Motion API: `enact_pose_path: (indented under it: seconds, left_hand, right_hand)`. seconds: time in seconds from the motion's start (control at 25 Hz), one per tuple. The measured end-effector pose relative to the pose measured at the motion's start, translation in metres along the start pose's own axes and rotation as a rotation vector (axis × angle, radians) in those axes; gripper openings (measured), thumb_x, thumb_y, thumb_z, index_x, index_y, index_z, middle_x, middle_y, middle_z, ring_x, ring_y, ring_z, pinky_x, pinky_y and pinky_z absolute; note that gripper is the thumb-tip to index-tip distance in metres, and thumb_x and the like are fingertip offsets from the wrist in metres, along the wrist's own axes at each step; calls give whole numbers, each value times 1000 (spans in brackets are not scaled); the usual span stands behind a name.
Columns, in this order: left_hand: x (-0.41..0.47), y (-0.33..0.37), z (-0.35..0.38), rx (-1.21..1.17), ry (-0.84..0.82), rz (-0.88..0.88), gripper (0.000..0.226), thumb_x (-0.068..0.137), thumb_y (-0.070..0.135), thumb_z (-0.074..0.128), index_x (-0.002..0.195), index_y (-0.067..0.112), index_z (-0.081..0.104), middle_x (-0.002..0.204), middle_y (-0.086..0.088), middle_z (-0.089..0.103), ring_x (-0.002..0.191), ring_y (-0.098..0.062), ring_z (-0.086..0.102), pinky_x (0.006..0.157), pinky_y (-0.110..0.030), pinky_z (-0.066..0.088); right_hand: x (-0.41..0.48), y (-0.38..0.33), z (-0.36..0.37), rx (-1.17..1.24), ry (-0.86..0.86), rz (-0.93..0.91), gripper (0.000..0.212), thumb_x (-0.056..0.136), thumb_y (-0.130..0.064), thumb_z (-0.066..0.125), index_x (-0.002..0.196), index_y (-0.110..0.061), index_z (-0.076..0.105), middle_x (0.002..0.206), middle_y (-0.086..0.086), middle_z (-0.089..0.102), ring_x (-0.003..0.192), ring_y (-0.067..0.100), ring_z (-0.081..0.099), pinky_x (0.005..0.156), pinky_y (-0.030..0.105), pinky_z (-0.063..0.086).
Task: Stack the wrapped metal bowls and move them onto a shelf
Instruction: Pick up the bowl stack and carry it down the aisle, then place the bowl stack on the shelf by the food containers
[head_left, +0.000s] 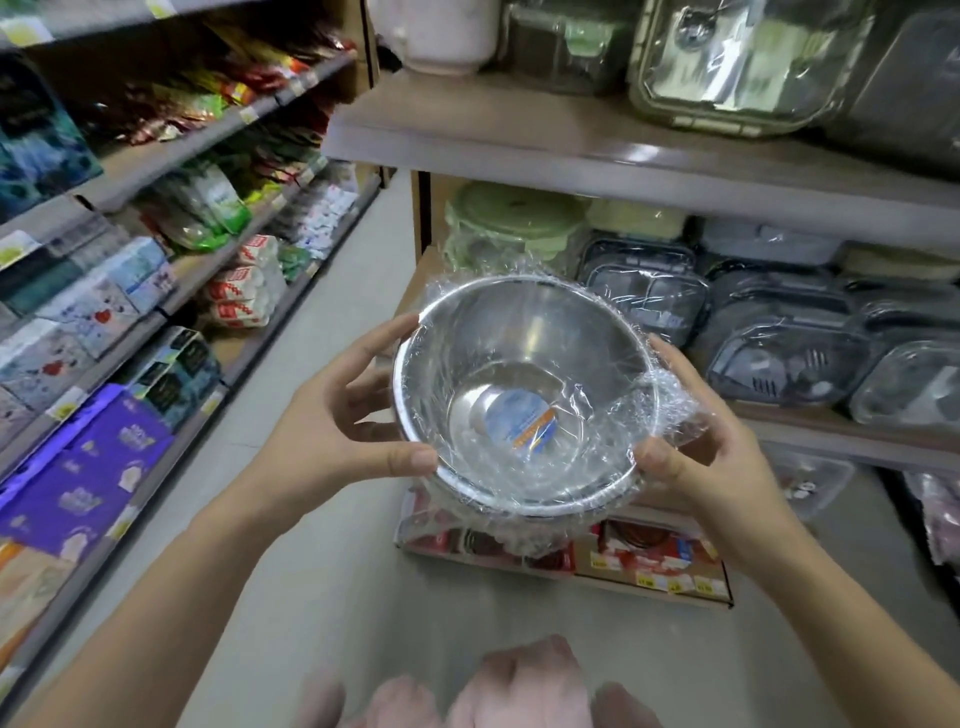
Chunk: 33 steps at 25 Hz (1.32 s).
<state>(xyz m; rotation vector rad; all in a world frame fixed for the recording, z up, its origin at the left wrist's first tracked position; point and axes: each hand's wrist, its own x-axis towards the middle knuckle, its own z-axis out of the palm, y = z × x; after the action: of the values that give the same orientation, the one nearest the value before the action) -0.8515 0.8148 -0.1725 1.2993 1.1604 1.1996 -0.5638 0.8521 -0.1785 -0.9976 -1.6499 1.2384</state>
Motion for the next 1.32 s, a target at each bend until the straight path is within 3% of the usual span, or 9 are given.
enact_pose_path:
  seconds: [0.08, 0.24, 0.32, 0.48, 0.68, 0.88, 1.0, 1.16, 1.32]
  left_hand:
    - [13, 8, -2, -7, 6, 9, 108, 31, 40, 92, 130, 42, 51, 114, -2, 71, 100, -18, 69, 73, -26, 56]
    - [44, 24, -13, -21, -6, 37, 103, 29, 42, 92, 124, 47, 54, 110, 0, 73, 95, -18, 70, 73, -26, 57]
    - [59, 36, -20, -25, -20, 72, 100, 29, 43, 92, 122, 49, 56, 110, 1, 73, 96, -17, 70, 73, -26, 57]
    - [86, 65, -38, -20, -43, 154, 97, 30, 43, 91, 121, 48, 58, 101, 1, 76, 89, -16, 72, 69, -24, 57]
    - [117, 107, -56, 31, -55, 262, 101, 31, 46, 90, 126, 44, 55, 102, -7, 76, 94, -26, 72, 73, -32, 58]
    - [145, 144, -59, 33, -44, 353, 101, 32, 46, 90, 127, 40, 56, 102, -8, 76, 94, -29, 72, 74, -35, 58]
    - [165, 156, -61, 29, -62, 385, 99, 35, 44, 90, 128, 36, 56, 103, -6, 76, 95, -25, 72, 77, -34, 58]
    - [193, 165, -64, 23, -71, 362, 100, 34, 44, 90, 127, 40, 56, 100, -6, 74, 88, -17, 70, 76, -26, 56]
    - [226, 173, -67, 13, -86, 336, 101, 34, 40, 90, 129, 38, 55, 93, -19, 62, 71, -13, 68, 66, -18, 54]
  right_hand:
    - [16, -2, -5, -18, 10, -23, 104, 53, -64, 76, 144, -28, 40, 131, -25, 60, 119, -2, 58, 91, 13, 47]
    - [45, -5, -14, -3, 45, -24, 96, 53, -63, 80, 140, -43, 44, 146, -8, 51, 135, 16, 46, 111, 49, 34]
    - [59, -16, -16, 13, 59, -39, 94, 51, -65, 80, 136, -47, 46, 147, -7, 50, 137, 19, 43, 112, 54, 29]
    - [83, -47, -19, 41, 47, -93, 94, 46, -63, 82, 133, -46, 51, 140, -6, 57, 130, 18, 52, 106, 51, 40]
    - [112, -85, -21, 134, 21, -222, 80, 47, -55, 85, 123, -39, 64, 125, -3, 69, 114, 17, 66, 87, 31, 55]
    - [144, -117, -34, 186, 68, -246, 82, 35, -56, 89, 112, -39, 70, 113, -3, 74, 99, 17, 72, 72, 33, 60]
    - [163, -130, -41, 167, 71, -269, 88, 37, -54, 89, 118, -31, 65, 103, 3, 75, 92, 25, 72, 74, 46, 60]
    - [195, -142, -50, 148, 66, -282, 92, 36, -55, 89, 117, -22, 59, 80, -8, 74, 76, 10, 72, 66, 27, 59]
    - [231, -143, -60, 212, 69, -278, 97, 32, -53, 91, 120, -32, 59, 81, -12, 75, 77, 5, 72, 73, 27, 59]
